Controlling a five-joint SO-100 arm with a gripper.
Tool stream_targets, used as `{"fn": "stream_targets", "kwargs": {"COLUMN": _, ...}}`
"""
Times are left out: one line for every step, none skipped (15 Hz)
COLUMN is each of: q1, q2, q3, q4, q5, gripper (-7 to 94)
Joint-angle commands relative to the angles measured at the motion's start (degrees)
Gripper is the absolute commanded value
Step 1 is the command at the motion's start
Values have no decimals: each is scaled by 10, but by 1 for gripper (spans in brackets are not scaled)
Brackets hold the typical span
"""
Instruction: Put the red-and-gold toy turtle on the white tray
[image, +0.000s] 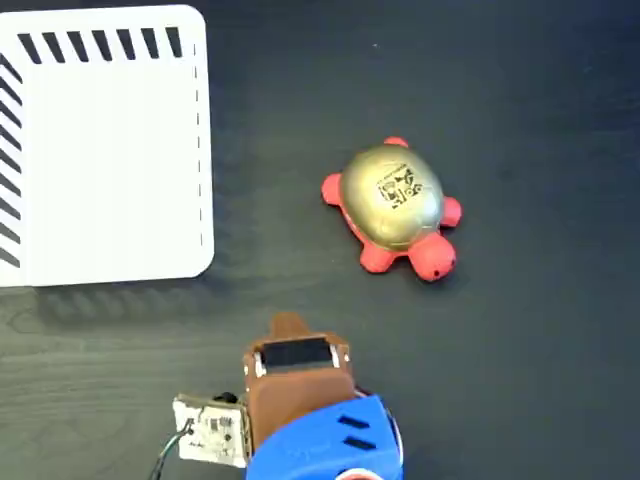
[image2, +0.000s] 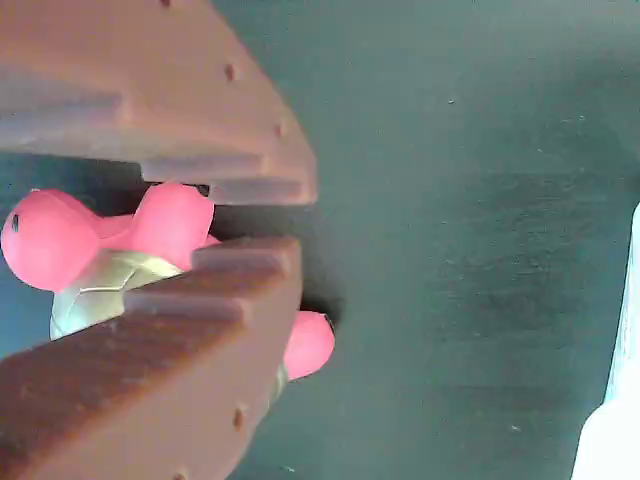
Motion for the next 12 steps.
{"fn": "stream_targets", "kwargs": {"q1": -6, "q2": 4, "q3": -16, "q4": 11, "q5": 4, "gripper": 0}}
{"fn": "stream_targets", "kwargs": {"q1": -6, "q2": 4, "q3": -16, "q4": 11, "q5": 4, "gripper": 0}}
{"fn": "stream_targets", "kwargs": {"q1": -6, "q2": 4, "q3": -16, "q4": 11, "q5": 4, "gripper": 0}}
{"fn": "stream_targets", "kwargs": {"q1": -6, "q2": 4, "q3": -16, "q4": 11, "q5": 4, "gripper": 0}}
{"fn": "stream_targets", "kwargs": {"q1": -6, "q2": 4, "q3": -16, "q4": 11, "q5": 4, "gripper": 0}}
{"fn": "stream_targets", "kwargs": {"q1": -6, "q2": 4, "q3": -16, "q4": 11, "q5": 4, "gripper": 0}}
{"fn": "stream_targets", "kwargs": {"q1": -6, "q2": 4, "q3": -16, "q4": 11, "q5": 4, "gripper": 0}}
{"fn": "stream_targets", "kwargs": {"q1": -6, "q2": 4, "q3": -16, "q4": 11, "q5": 4, "gripper": 0}}
{"fn": "stream_targets", "kwargs": {"q1": -6, "q2": 4, "q3": -16, "q4": 11, "q5": 4, "gripper": 0}}
{"fn": "stream_targets", "kwargs": {"q1": -6, "q2": 4, "q3": -16, "q4": 11, "q5": 4, "gripper": 0}}
{"fn": "stream_targets", "kwargs": {"q1": -12, "q2": 3, "q3": -16, "q4": 11, "q5": 3, "gripper": 0}}
{"fn": "stream_targets", "kwargs": {"q1": -21, "q2": 3, "q3": -16, "q4": 11, "q5": -7, "gripper": 0}}
